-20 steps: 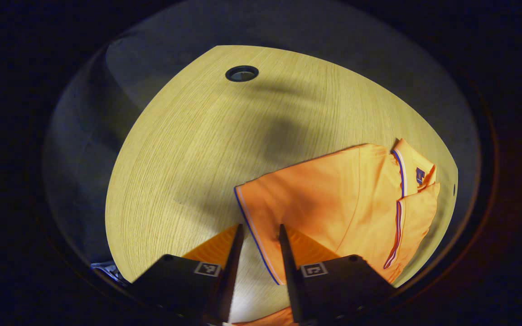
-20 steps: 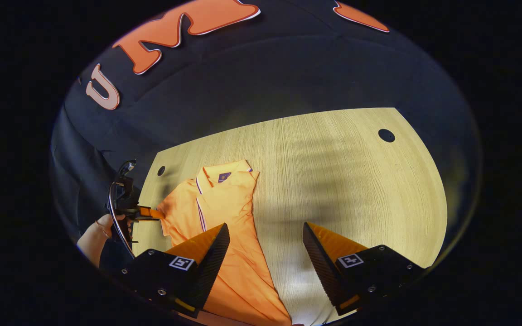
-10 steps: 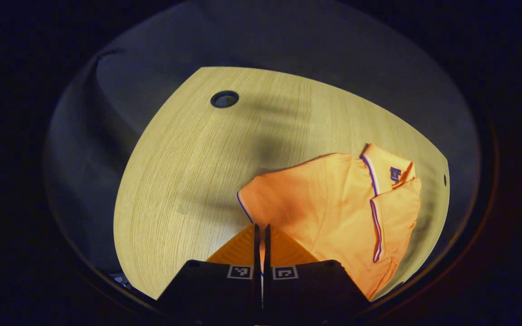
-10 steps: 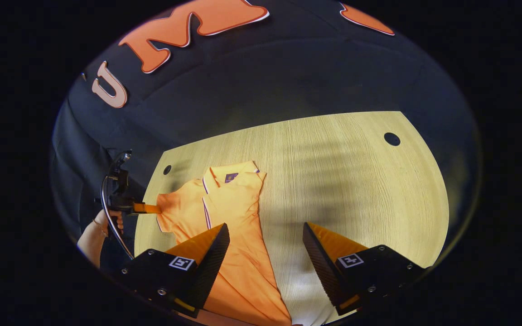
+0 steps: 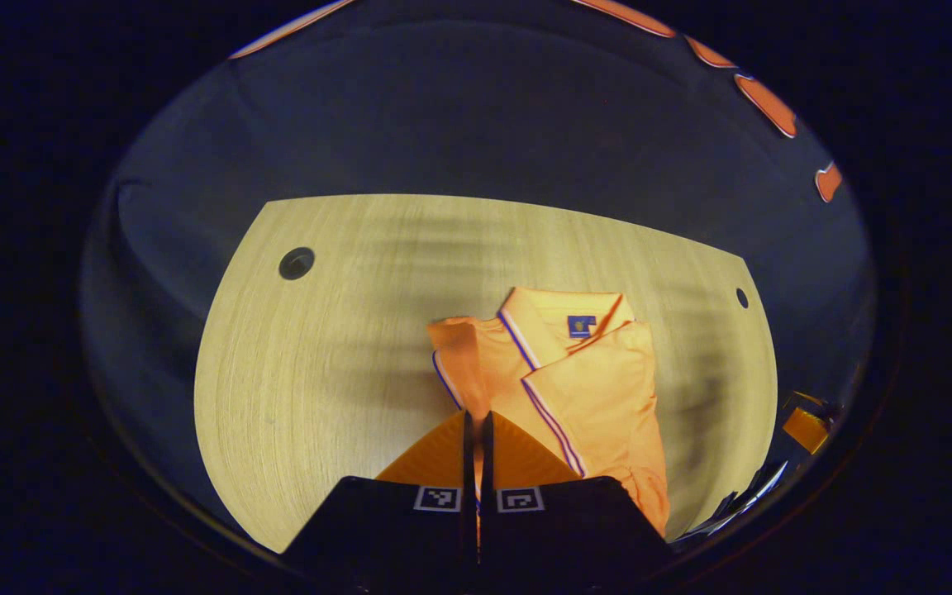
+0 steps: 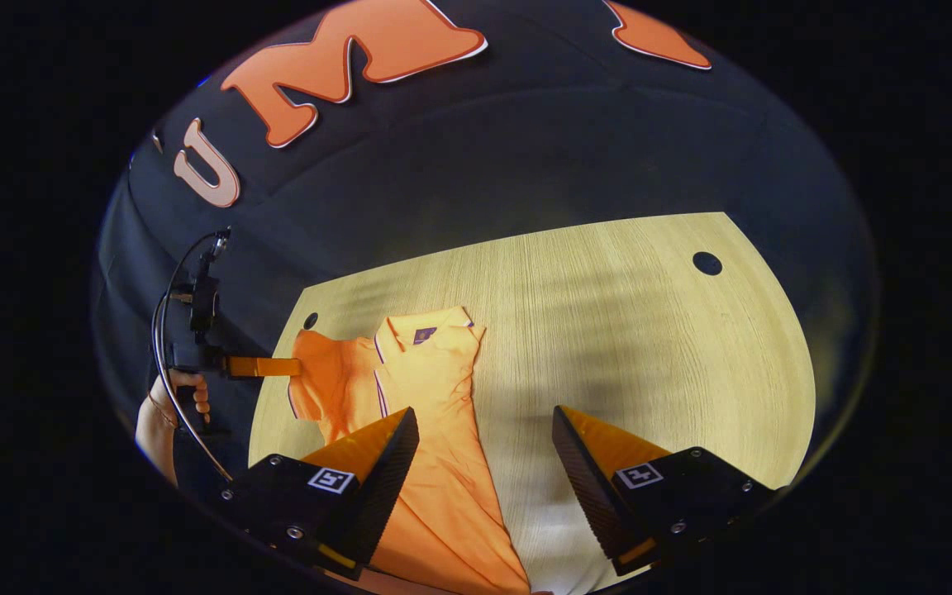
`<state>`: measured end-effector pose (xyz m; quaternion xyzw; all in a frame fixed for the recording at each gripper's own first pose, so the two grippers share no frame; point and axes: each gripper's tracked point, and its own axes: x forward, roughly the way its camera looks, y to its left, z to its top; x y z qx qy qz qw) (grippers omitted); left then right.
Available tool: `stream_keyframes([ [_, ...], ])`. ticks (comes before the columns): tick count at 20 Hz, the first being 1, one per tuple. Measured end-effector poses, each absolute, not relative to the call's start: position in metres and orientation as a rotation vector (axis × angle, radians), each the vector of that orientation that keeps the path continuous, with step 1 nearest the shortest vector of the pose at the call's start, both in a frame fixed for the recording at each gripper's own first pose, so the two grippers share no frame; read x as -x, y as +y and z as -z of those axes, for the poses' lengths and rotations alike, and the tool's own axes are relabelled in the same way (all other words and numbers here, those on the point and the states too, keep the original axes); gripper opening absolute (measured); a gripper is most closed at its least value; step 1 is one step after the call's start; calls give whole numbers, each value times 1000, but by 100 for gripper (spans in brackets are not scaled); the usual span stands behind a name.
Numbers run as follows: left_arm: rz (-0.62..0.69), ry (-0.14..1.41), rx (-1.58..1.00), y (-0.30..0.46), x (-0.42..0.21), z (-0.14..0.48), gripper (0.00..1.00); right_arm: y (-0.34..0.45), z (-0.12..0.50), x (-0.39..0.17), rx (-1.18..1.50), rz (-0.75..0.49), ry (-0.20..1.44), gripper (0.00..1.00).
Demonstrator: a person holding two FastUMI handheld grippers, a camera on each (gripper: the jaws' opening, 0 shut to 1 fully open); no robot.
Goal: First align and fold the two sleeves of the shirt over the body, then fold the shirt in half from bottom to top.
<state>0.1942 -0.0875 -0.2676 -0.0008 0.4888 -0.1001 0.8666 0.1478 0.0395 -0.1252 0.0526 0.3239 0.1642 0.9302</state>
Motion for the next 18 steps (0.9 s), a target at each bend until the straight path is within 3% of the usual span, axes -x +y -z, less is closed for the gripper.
stream_keyframes([
  [7,334,1069,-29,-173,-184,283,1,9,132,-142,-139,-289,669,99],
  [12,327,1134,-3,-202,-175,304,2,-10,142,-137,-160,-255,688,99],
  [16,346,1144,13,-213,-171,315,15,-17,148,-134,-169,-239,701,99],
  [18,366,1119,41,-221,-170,310,45,-17,150,-133,-166,-237,706,99],
])
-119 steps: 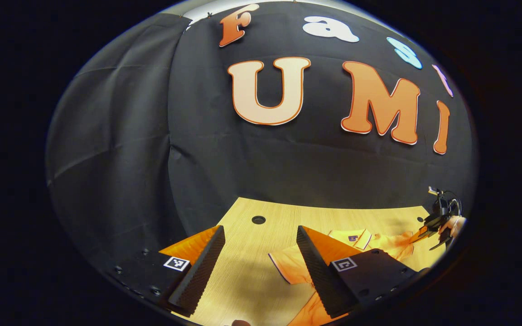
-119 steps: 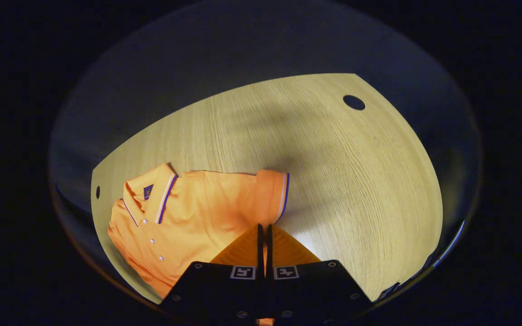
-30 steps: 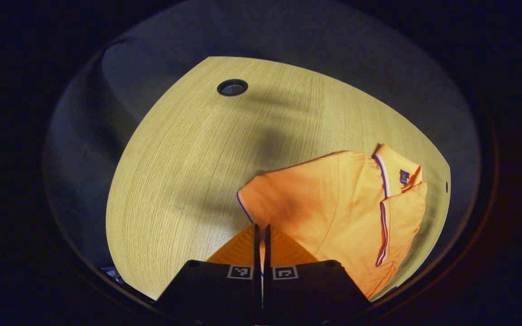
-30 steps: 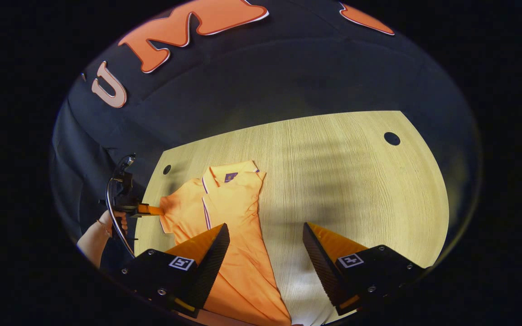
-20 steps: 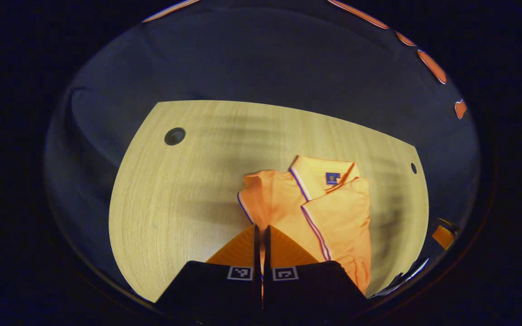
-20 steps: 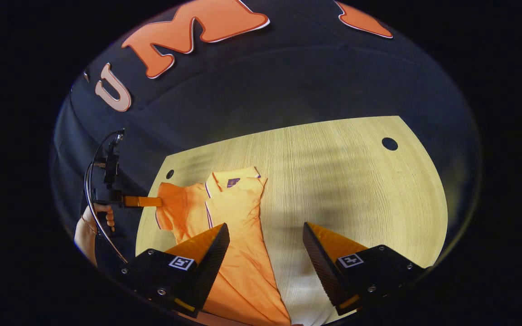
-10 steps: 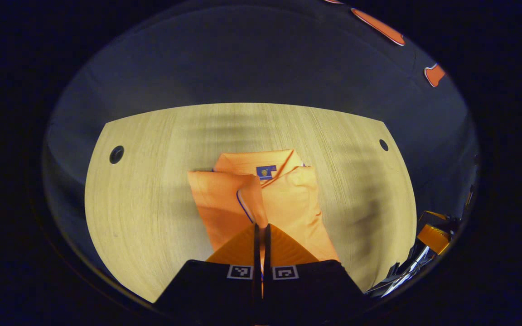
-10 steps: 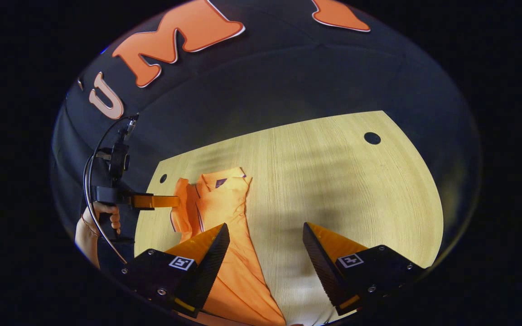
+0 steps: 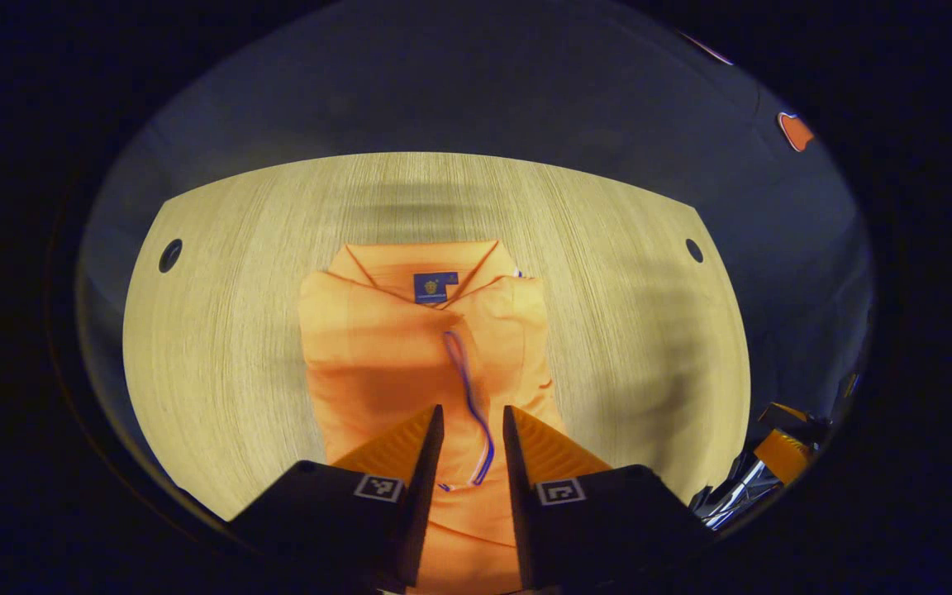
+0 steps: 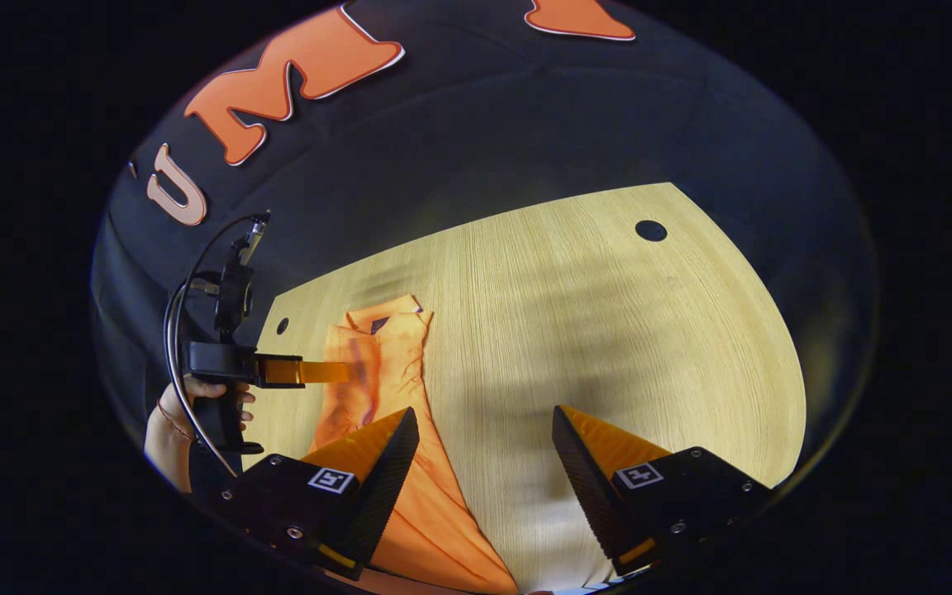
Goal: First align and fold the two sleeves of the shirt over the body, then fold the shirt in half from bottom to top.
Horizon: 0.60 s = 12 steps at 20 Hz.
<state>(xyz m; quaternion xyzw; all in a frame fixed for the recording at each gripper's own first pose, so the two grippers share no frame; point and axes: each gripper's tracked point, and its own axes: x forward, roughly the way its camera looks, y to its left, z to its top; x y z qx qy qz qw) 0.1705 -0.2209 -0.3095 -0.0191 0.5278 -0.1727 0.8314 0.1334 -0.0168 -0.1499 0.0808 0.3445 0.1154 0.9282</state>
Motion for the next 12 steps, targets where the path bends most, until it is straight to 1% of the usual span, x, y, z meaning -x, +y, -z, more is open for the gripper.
stream_keyframes([
  [2,372,1099,48,-219,-167,301,45,-15,151,-133,-165,-237,708,99],
  [4,386,1082,48,-221,-173,302,81,-12,153,-132,-156,-238,708,99],
  [5,382,1066,34,-214,-160,287,99,-8,154,-130,-149,-245,710,99],
  [9,374,1027,-13,-188,-138,272,99,9,159,-120,-108,-266,716,99],
  [12,360,1018,3,-166,-112,268,99,25,167,-110,-78,-285,730,99],
])
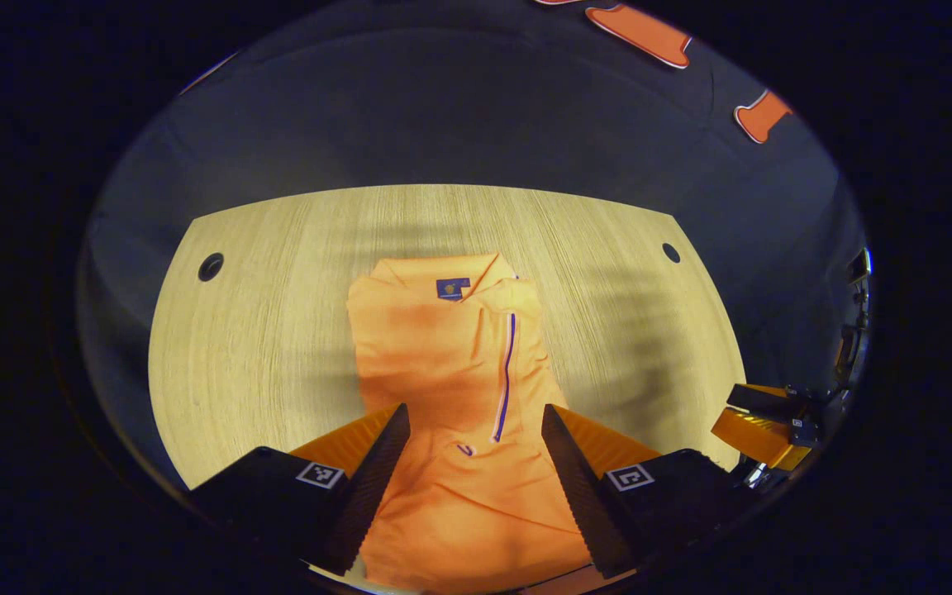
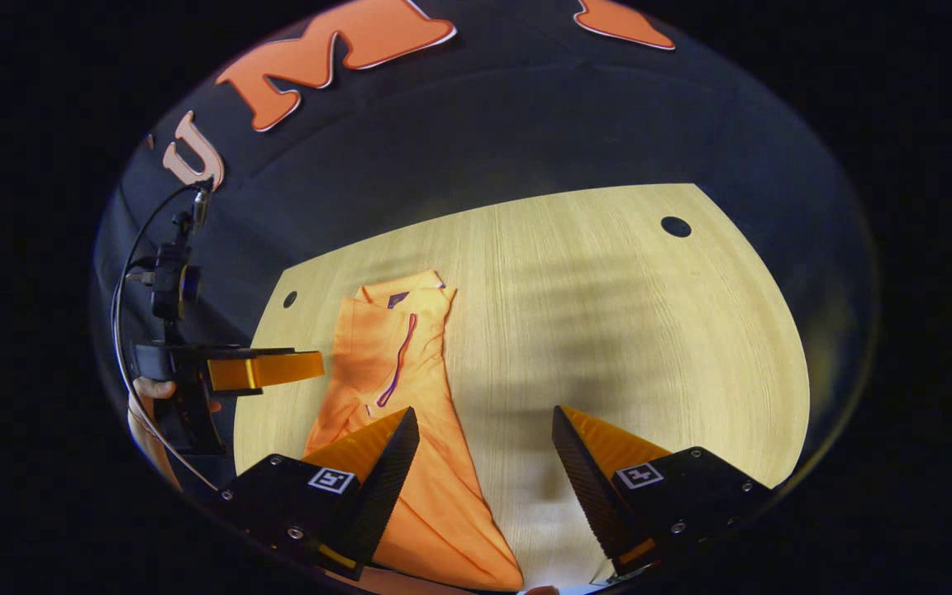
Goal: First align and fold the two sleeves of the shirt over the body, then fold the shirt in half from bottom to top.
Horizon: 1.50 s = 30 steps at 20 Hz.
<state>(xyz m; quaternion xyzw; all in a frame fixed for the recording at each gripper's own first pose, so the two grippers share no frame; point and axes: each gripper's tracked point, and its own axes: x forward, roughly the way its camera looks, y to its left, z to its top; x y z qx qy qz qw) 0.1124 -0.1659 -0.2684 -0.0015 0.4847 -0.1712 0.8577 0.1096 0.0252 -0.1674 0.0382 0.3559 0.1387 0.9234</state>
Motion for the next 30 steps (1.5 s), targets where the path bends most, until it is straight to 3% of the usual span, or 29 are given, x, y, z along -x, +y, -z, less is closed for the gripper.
stream_keyframes([
  [6,306,1036,9,-110,-43,290,99,54,203,-72,20,-317,788,99],
  [17,245,1154,-11,-27,86,371,99,45,295,27,190,-229,949,99],
  [24,220,1168,-66,-15,121,393,99,42,345,90,148,-173,1092,99],
  [30,188,1237,-118,-16,146,420,99,22,372,105,207,-78,1152,99],
])
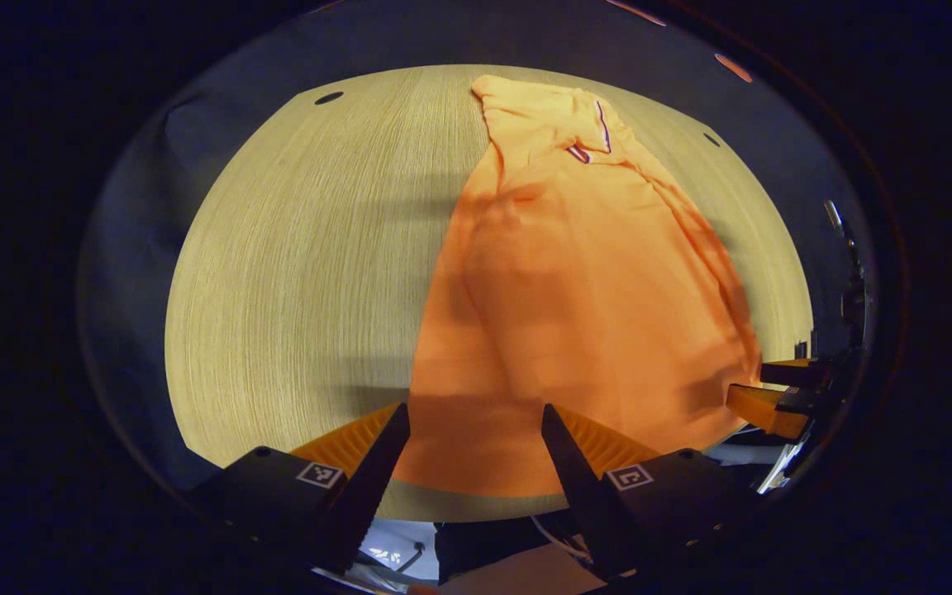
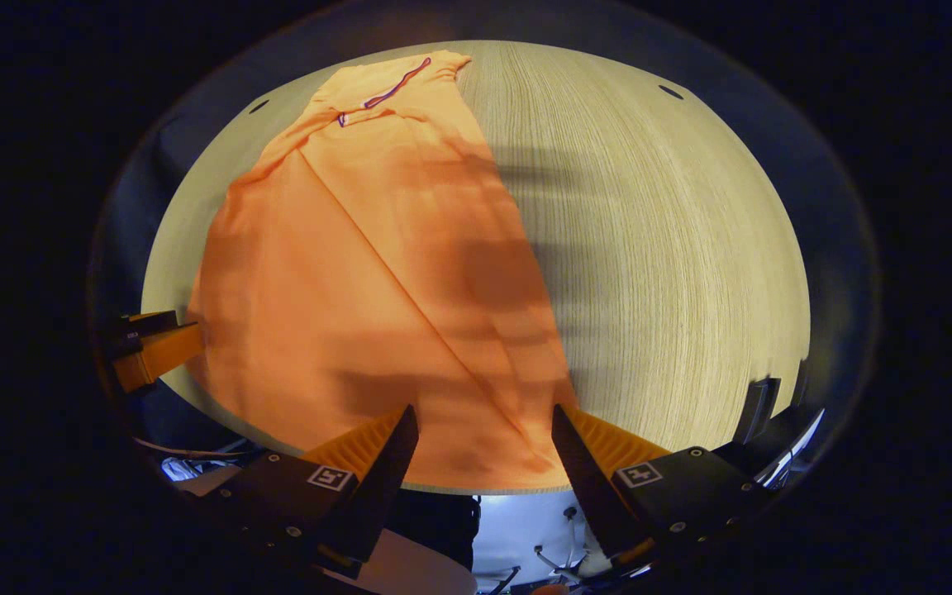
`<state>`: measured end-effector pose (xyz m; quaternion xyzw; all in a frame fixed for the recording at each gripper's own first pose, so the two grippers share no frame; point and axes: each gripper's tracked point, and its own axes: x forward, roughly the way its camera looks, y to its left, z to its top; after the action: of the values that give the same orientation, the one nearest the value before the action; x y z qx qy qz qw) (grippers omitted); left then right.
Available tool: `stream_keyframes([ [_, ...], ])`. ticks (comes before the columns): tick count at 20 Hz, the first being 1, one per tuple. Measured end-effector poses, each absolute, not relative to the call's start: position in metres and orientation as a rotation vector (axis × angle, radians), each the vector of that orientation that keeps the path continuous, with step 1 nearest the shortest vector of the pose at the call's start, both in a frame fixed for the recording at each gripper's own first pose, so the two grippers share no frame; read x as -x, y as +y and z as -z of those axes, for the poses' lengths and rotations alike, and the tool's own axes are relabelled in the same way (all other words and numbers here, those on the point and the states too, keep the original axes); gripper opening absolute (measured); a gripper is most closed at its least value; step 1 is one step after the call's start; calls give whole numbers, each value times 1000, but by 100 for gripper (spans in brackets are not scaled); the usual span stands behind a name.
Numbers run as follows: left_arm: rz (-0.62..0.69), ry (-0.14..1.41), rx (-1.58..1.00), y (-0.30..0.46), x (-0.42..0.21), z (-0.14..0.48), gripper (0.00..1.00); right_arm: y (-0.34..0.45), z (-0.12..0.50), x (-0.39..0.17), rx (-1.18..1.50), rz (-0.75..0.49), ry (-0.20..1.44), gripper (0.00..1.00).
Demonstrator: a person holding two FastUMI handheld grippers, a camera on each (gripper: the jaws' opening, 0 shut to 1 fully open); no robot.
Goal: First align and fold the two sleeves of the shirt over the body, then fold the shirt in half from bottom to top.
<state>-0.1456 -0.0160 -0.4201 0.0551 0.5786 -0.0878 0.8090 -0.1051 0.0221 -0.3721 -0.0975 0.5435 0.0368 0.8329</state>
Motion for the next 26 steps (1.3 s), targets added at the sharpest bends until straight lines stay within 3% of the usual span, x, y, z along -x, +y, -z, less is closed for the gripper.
stream_keyframes([
  [12,159,1346,-160,-26,166,439,99,22,383,112,178,-63,1240,100],
  [17,167,1253,-152,-26,166,437,99,23,383,111,175,-65,1211,99],
  [19,161,1249,-134,-27,165,436,95,25,384,113,183,-75,1215,76],
  [20,158,1245,-121,-29,164,436,72,27,382,113,186,-83,1212,57],
  [21,169,1235,-116,-32,161,437,48,31,383,112,170,-86,1205,46],
  [22,175,1229,-94,-37,159,437,39,33,383,113,170,-96,1203,19],
  [23,189,1234,-92,-37,162,437,10,33,382,111,180,-112,1178,16],
  [24,204,1212,-78,-41,159,437,10,41,380,98,139,-89,1173,16],
  [25,204,1217,-69,-38,163,434,1,38,384,114,145,-106,1164,0],
  [26,219,1208,-76,-38,162,434,1,37,382,113,143,-109,1174,0],
])
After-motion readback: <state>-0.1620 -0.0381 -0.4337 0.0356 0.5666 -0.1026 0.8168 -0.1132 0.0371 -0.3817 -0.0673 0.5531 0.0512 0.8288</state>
